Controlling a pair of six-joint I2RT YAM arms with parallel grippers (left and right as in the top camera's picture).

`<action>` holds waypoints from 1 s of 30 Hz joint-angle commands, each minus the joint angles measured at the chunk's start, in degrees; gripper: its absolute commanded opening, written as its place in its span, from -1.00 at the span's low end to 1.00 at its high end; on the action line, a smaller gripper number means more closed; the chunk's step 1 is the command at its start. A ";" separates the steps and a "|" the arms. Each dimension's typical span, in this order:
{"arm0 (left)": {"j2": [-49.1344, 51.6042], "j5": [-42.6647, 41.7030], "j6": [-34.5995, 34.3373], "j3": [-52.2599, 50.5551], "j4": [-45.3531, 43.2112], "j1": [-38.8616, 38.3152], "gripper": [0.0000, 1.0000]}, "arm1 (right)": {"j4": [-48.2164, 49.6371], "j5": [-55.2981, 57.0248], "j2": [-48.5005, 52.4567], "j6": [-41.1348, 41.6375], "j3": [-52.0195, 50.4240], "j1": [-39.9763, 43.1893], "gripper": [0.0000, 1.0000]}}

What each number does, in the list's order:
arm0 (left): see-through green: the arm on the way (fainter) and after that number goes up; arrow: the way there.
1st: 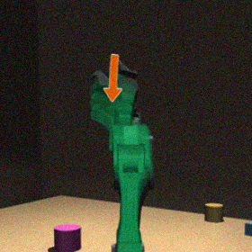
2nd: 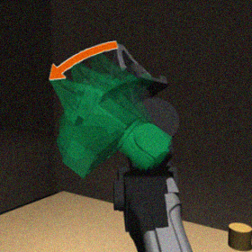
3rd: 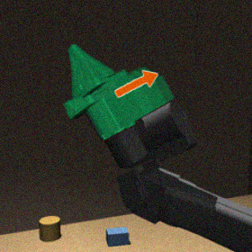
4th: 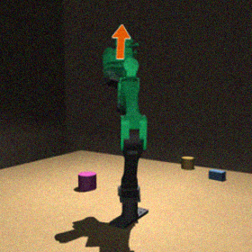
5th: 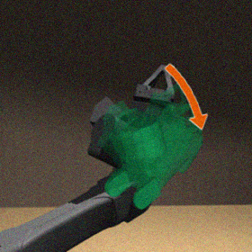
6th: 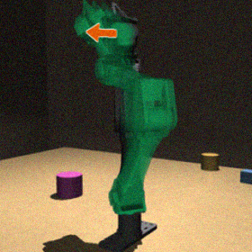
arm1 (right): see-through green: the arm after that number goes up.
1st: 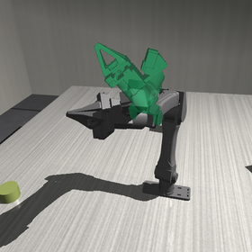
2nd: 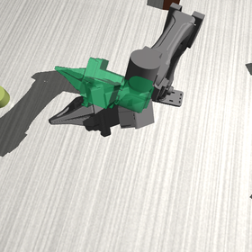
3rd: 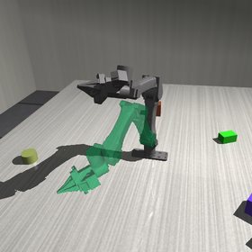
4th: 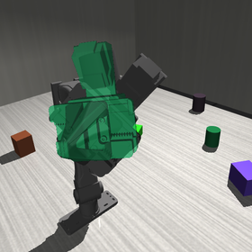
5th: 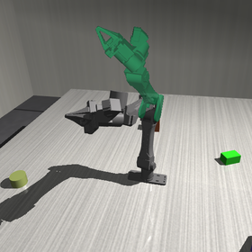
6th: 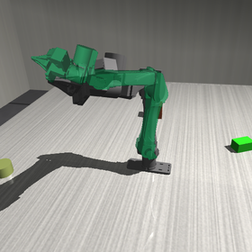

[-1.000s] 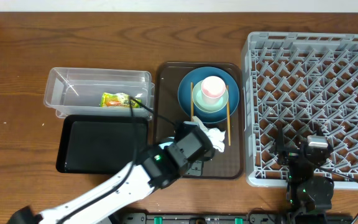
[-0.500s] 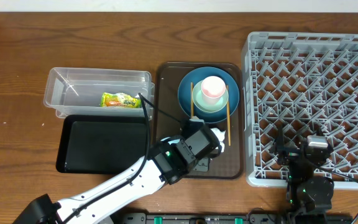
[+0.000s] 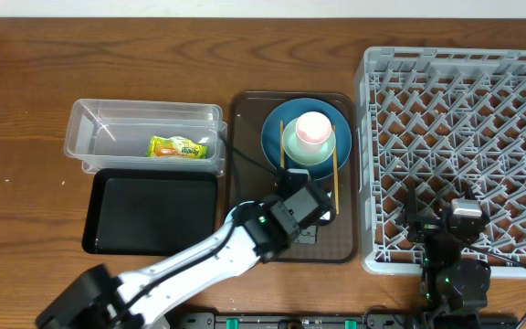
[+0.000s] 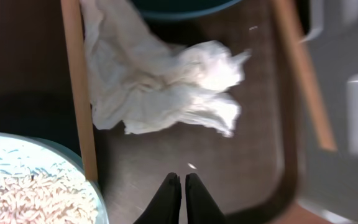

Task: Sort waste into correct bins and load items into the dishwasher rack
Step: 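Move the left gripper to the crumpled white tissue and grasp it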

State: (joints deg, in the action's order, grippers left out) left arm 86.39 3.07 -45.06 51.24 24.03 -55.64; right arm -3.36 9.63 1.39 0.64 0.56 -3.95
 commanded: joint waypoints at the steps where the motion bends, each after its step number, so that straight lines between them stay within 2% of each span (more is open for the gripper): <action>1: 1.70 4.68 0.07 0.46 0.31 -0.15 -0.87 | -0.07 -0.02 0.00 0.55 -0.24 -0.63 0.99; 12: -1.42 17.68 0.39 0.48 1.36 -0.04 -0.88 | -0.07 -0.02 0.00 0.55 -0.24 -0.63 0.98; 18: -1.42 20.68 0.42 0.46 1.38 -0.04 -0.85 | -0.04 -0.02 0.00 0.55 -0.24 -0.63 0.98; 22: -1.40 22.95 0.39 0.46 1.36 -0.04 -0.68 | -0.04 -0.02 0.00 0.55 -0.24 -0.63 0.99; 24: -1.40 23.37 0.39 0.46 1.31 -0.04 -0.52 | -0.07 -0.02 0.00 0.55 -0.24 -0.63 0.99; 30: -1.46 23.37 0.39 0.48 0.20 -0.04 -0.36 | -0.04 -0.02 0.00 0.55 -0.24 -0.63 0.98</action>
State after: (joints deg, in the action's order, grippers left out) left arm 85.60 24.45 -44.95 51.24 24.80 -55.61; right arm -3.36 9.63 1.39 0.64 0.56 -3.95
